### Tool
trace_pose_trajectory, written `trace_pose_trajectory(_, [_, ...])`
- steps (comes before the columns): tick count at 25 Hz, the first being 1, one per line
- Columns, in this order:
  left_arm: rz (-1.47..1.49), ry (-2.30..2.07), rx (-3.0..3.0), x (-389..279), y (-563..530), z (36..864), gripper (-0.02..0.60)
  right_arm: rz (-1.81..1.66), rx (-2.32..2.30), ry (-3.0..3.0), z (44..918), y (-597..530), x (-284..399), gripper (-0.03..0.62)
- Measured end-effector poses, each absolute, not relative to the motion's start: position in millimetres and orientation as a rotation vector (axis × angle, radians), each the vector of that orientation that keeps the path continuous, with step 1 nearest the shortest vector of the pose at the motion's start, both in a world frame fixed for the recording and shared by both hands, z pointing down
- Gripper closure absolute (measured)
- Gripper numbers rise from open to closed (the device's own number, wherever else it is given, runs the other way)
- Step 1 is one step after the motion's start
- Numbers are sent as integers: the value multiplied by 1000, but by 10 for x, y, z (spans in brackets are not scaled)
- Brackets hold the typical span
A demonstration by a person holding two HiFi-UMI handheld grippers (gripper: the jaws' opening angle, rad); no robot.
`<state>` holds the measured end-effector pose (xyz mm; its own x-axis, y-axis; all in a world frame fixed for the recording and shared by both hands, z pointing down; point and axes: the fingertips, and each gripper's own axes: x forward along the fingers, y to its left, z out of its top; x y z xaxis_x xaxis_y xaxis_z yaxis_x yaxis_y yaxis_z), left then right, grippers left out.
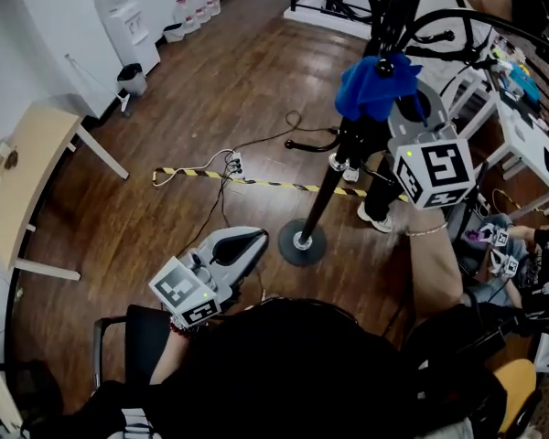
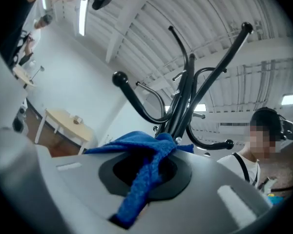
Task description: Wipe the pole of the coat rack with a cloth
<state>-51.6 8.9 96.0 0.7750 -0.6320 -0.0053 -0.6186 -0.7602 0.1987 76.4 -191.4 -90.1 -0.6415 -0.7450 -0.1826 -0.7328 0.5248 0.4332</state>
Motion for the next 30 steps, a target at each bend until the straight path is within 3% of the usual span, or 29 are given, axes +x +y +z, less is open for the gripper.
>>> trace_pose_trajectory(30, [-94,-659,2752,-632,-197,1400,577,-485,1469,-2124,1117,-2078,438,574])
